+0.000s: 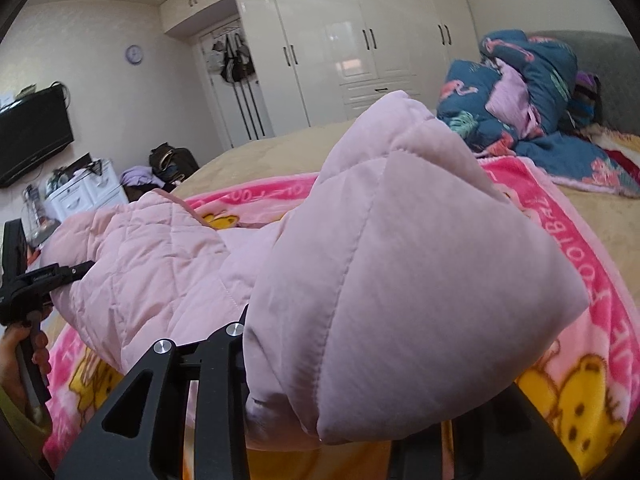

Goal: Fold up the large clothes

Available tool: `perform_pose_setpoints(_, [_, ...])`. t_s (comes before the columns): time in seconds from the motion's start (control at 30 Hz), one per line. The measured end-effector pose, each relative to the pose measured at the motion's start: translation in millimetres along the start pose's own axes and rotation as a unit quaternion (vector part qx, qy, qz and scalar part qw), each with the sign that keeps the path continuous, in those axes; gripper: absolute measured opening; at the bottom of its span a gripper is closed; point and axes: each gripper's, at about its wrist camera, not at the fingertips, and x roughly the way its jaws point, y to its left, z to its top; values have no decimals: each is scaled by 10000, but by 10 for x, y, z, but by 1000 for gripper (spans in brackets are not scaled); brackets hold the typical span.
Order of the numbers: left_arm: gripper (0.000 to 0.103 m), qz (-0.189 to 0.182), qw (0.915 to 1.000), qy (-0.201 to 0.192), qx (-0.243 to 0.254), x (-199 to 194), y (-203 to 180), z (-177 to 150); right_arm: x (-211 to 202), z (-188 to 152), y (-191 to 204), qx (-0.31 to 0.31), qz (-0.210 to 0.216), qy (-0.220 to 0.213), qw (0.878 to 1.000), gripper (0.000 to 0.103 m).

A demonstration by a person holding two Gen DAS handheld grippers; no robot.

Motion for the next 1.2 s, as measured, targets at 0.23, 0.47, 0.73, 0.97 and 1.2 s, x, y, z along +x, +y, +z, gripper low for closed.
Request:
perform_pose_setpoints(0.23, [34, 97, 9999, 27, 44, -200, -34, -155, -298, -125, 159, -194, 61, 41, 9998, 31])
perform_pose_setpoints(0.47, [34, 164, 9998, 26, 106, -439, -66, -345, -509, -287, 215, -193, 81, 121, 9997, 31])
perform_pose_setpoints(0.73, [34, 263, 9994, 34, 235, -629, -74, -550, -666, -534, 141, 73, 117, 288, 9995, 32])
perform_pose_setpoints(0.97, [35, 500, 9981, 138, 317, -627, -55, -762, -629, -819, -119, 787, 101, 515, 9955, 33])
perform_pose_setpoints(1.2, [41, 746, 9965, 302, 221, -510, 78, -856, -511, -1112, -372, 1606, 91, 777, 9839, 39])
